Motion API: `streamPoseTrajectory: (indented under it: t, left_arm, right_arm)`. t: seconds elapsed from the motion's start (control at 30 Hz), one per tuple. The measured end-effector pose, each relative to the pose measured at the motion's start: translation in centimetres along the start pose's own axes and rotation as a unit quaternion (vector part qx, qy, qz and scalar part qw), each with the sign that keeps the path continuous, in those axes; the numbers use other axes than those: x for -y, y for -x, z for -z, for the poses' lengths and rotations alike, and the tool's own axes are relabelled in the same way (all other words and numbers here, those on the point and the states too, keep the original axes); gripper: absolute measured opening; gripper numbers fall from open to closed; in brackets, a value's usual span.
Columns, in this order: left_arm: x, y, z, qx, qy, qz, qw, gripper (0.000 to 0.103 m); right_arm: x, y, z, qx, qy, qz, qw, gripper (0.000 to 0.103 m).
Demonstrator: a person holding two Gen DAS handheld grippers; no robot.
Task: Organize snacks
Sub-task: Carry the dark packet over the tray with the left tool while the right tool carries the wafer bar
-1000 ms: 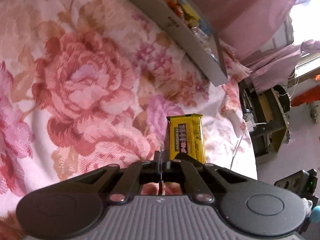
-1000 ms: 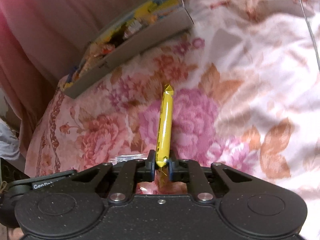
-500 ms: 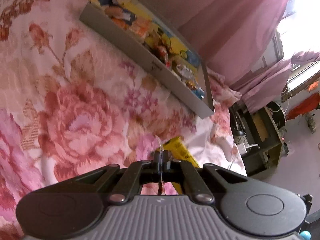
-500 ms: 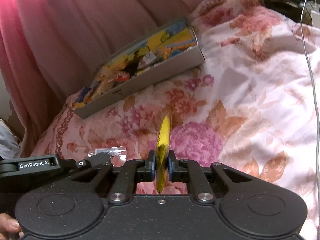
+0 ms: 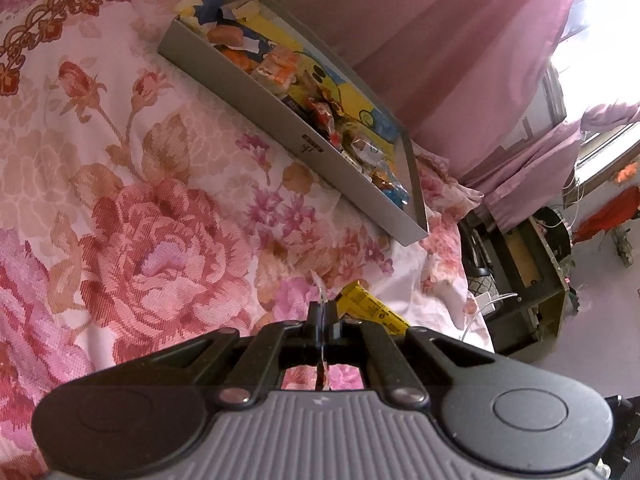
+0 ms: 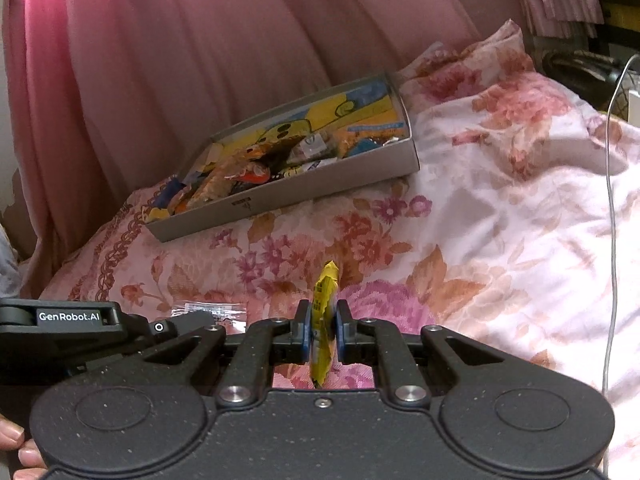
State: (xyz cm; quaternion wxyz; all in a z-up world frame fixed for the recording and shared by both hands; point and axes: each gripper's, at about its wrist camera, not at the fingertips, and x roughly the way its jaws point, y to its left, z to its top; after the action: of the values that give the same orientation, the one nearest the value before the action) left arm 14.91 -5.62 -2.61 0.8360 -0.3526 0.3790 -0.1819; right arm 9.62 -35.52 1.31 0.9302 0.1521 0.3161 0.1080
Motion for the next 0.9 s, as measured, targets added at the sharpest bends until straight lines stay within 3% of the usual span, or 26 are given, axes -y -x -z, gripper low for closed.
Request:
streamPoseTrajectory:
  t: [0.3, 0.57, 0.73, 0.9]
  left_arm:
    - [1.7, 0.1, -1.7, 0.014, -0.022, 0.002, 0.9997, 0.0]
    - [5.4, 0.1, -6.7, 0.061, -0.069, 0.003, 0.9958, 0.0]
    - [7.4, -1.2, -10.0, 0.087, -0.089, 0.007, 0.9922, 0.0]
    - [8.6, -3.4, -12.6, 0.092, -0.1, 0.001, 0.9907, 0.0]
  right_arm:
    - [-0.4, 2.0, -1.0, 0.058, 0.026, 0.014, 0.998, 0.012]
    - [-0.2, 2.7, -3.0, 0.145, 0.046, 0.019, 0.988, 0.012]
    - [-0.3, 1.2, -5.5, 0.213, 0.073, 0.027, 0.974, 0.012]
    - [0.4, -1.0, -7.6, 0.224, 0.067, 0.023, 0.972, 0.012]
